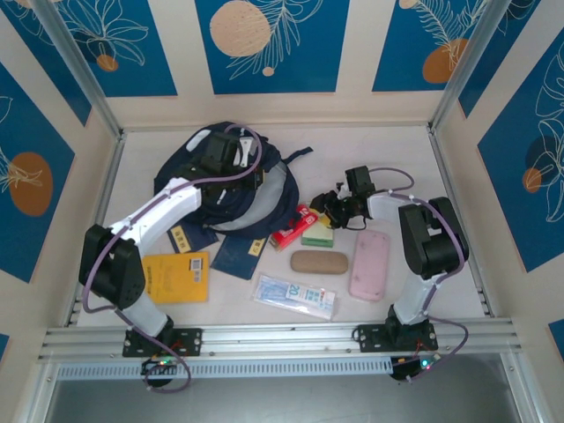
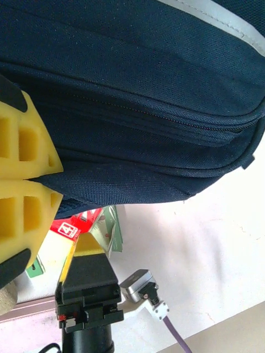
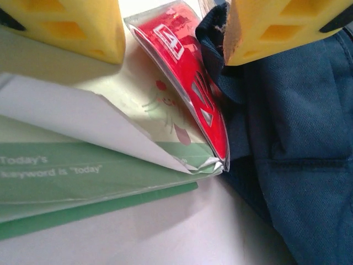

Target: Pack books, pencil case, and school supplies into a backpack

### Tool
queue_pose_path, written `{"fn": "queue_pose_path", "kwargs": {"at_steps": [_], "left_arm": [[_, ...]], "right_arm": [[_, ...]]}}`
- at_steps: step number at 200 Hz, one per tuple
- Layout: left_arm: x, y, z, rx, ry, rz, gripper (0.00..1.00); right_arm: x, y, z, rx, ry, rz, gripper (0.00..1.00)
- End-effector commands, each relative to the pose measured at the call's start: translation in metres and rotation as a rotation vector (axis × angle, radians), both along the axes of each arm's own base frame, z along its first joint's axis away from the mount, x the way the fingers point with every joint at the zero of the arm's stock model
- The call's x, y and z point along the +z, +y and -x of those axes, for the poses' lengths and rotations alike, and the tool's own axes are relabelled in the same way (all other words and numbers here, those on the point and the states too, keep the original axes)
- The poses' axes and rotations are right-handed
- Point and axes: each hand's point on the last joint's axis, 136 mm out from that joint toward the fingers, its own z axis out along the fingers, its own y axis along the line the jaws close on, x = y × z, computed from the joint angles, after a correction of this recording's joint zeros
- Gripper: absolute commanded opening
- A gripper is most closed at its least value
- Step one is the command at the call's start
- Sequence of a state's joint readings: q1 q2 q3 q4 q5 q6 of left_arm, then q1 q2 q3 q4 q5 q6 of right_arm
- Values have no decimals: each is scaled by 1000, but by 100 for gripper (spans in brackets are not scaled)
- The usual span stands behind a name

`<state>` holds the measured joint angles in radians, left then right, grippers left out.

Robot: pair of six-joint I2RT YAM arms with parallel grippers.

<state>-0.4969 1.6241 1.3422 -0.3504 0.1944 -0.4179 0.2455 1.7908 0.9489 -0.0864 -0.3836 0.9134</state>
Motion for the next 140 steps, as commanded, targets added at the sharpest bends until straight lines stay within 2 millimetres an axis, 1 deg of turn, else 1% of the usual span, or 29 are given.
{"fn": "queue_pose_path", "kwargs": {"at_steps": [1,32,42,56,67,81,92,108,121,140], "left_arm": [[4,-7,-4,-10,-22,39,0],[-4,-9,-2,-17,-6,45,0],[-4,-10,-2,-21,-4,49,0],[-3,-11,-2,-22,-4,53,0],[1,-11,-2,-24,-13,53,0],[6,-8,-2,-21,-21,41,0],[14,-5,-2,-19,-40,29,0],[31,2,-3,-10,-73,14,0],[51,11,-3,4,-107,13,0],[81,30,-4,42,-160,-15,0]], "right_arm": [[14,21,-5,49,-54,-87,45],[22,37,-7,104,-85,-125,36],[21,41,-6,119,-81,-138,33],[17,41,-6,119,-73,-142,26],[14,39,-5,104,-71,-130,19],[10,30,-6,58,-68,-106,6],[13,23,-5,29,-80,-103,0],[24,11,-5,-9,-113,-86,0],[36,1,-3,-39,-148,-65,0],[57,-13,1,-79,-205,-51,0]]}}
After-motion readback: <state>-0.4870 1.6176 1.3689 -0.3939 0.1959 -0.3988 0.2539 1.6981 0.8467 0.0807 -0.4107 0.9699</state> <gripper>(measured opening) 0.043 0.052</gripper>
